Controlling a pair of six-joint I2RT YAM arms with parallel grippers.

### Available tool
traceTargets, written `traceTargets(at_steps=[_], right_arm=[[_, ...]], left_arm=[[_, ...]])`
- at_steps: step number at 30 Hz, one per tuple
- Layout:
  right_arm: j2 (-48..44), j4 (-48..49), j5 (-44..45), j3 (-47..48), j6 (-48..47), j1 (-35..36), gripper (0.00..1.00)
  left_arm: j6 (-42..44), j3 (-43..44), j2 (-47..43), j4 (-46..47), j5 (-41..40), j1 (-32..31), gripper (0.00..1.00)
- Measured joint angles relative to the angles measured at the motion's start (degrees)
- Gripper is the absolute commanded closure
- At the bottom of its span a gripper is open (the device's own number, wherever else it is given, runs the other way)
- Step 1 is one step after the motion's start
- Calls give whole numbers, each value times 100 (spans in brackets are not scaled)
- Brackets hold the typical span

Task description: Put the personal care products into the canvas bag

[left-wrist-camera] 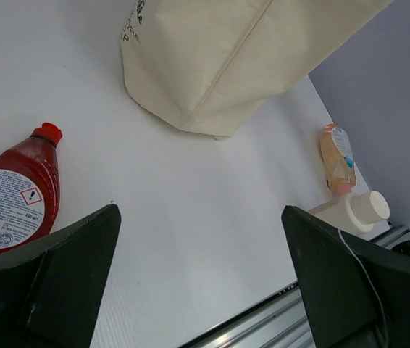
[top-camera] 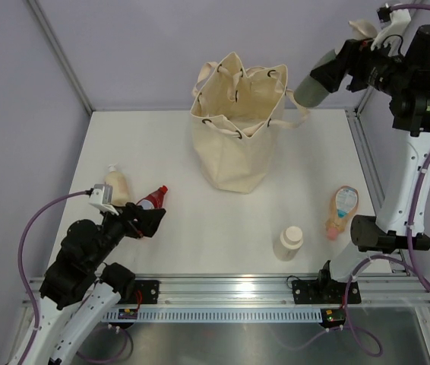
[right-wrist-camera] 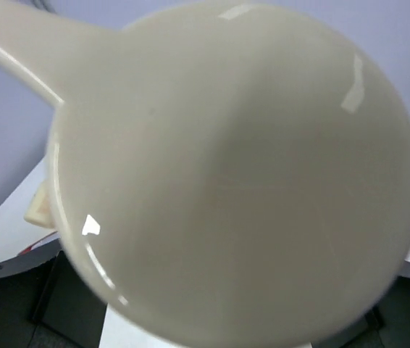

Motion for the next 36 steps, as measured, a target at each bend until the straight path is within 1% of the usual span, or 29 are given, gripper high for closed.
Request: traceTargets(at_steps=[4,8,11,13,18,21,22,23,24,25,26,33,36], right_arm=[[621,179,90,938,138,962,100],[1303,625,153,1261,317,1799,100],[1893,1034,308,1226,367,2197,100],[2234,1152,533,1117,297,2315,100],[2535,1115,1209,-37,-457,2406,100],[2610,619,1668,-507,-1032,2463,86],[2671,420,1781,-525,-1200,2498,77],[2728,225,1897,-522,-1388,2524,48],[2750,151,1934,-522,-1462,2566,35],[2798,7,2033,-461,-1589,2616,25],[2846,-101,2090,-378,-1674,2653,1],[3025,-557,2264,295,-2098,2806,1],[2741,-522,1867,170,-2455,2723,0]], left_arm=[[0,0,116,17,-2,0,1],[4,2,271,9,-7,0,1],[13,2,380,9,-70,0,1],[44,2,442,7,-131,0,1],[144,2,562,4,-389,0,1],[199,9,850,2,-525,0,1],[219,13,1008,0,-553,0,1],[227,13,1132,-9,-570,0,1],[240,17,1276,-33,-584,0,1],[238,22,1390,-50,-592,0,1],[238,22,1539,-59,-610,0,1],[356,118,2699,-391,-868,0,1],[555,339,3388,-533,-979,0,1]])
